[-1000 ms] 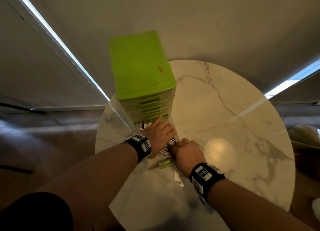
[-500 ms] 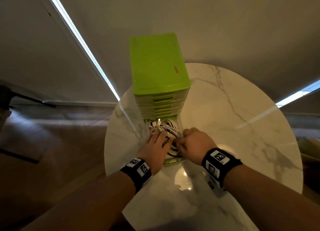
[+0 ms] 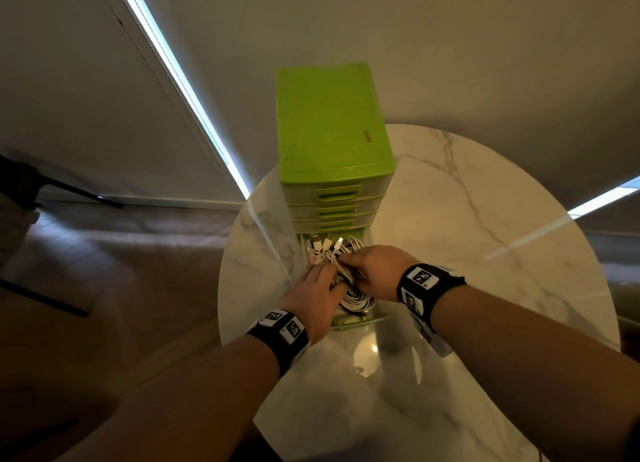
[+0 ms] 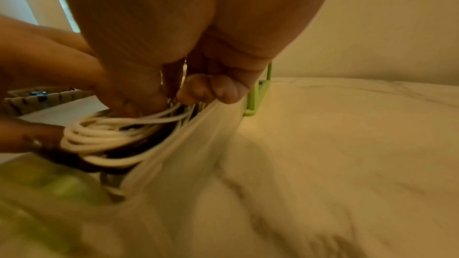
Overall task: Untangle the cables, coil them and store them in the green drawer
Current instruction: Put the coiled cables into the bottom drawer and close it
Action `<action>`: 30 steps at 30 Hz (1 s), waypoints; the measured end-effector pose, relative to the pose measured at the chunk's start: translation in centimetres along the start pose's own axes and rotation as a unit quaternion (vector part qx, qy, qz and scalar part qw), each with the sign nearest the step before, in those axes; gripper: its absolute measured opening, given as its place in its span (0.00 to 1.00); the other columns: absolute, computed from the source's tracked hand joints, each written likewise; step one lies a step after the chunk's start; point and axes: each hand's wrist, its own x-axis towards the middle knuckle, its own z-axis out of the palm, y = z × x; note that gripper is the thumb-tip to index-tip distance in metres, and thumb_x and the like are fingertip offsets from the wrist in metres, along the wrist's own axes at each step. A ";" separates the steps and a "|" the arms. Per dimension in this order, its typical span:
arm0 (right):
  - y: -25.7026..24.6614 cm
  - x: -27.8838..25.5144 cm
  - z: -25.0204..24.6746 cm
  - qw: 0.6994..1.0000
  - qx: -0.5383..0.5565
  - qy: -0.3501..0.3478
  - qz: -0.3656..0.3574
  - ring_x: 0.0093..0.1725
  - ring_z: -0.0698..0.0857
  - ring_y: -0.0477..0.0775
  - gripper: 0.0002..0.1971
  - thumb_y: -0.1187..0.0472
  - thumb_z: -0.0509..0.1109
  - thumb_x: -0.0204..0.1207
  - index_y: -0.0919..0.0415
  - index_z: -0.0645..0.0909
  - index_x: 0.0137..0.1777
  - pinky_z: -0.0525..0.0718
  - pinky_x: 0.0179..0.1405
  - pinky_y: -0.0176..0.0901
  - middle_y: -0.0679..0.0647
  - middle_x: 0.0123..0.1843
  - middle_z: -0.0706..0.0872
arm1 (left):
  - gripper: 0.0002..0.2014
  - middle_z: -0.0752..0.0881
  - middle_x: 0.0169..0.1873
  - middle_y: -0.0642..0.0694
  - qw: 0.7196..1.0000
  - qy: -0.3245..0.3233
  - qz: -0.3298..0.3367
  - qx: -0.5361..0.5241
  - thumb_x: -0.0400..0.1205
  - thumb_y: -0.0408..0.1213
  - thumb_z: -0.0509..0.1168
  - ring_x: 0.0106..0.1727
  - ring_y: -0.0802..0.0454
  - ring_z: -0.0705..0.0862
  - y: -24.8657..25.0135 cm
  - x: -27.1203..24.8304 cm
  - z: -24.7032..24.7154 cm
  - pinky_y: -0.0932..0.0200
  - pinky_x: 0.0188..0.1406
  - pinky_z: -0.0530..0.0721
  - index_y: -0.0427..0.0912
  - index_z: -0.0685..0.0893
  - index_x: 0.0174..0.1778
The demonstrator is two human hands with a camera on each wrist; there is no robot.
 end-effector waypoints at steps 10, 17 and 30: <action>-1.0 -0.5 3.1 0.990 -0.106 0.082 0.036 0.49 0.88 0.59 0.17 0.47 0.62 0.79 0.42 0.76 0.67 0.85 0.46 0.48 0.49 0.52 0.89 | 0.28 0.67 0.78 0.35 1.000 -0.024 0.006 -0.003 0.83 0.35 0.50 0.83 0.34 0.62 -0.5 0.3 0.5 0.44 0.89 0.46 0.40 0.70 0.81; -2.0 -1.2 5.1 0.978 -0.115 0.135 0.112 0.59 0.81 0.60 0.20 0.47 0.64 0.78 0.48 0.81 0.68 0.78 0.55 0.54 0.52 0.60 0.84 | 0.29 0.56 0.86 0.32 0.997 -0.058 -0.028 0.030 0.86 0.34 0.54 0.88 0.33 0.49 -0.1 0.2 -0.4 0.51 0.79 0.30 0.35 0.62 0.85; -1.9 -0.8 4.6 0.981 -0.079 0.153 0.092 0.77 0.73 0.62 0.38 0.43 0.63 0.71 0.49 0.68 0.84 0.62 0.81 0.73 0.51 0.78 0.77 | 0.38 0.45 0.89 0.33 0.986 -0.111 -0.058 0.111 0.83 0.48 0.55 0.88 0.32 0.38 -0.5 0.4 -0.1 0.27 0.82 0.31 0.36 0.53 0.88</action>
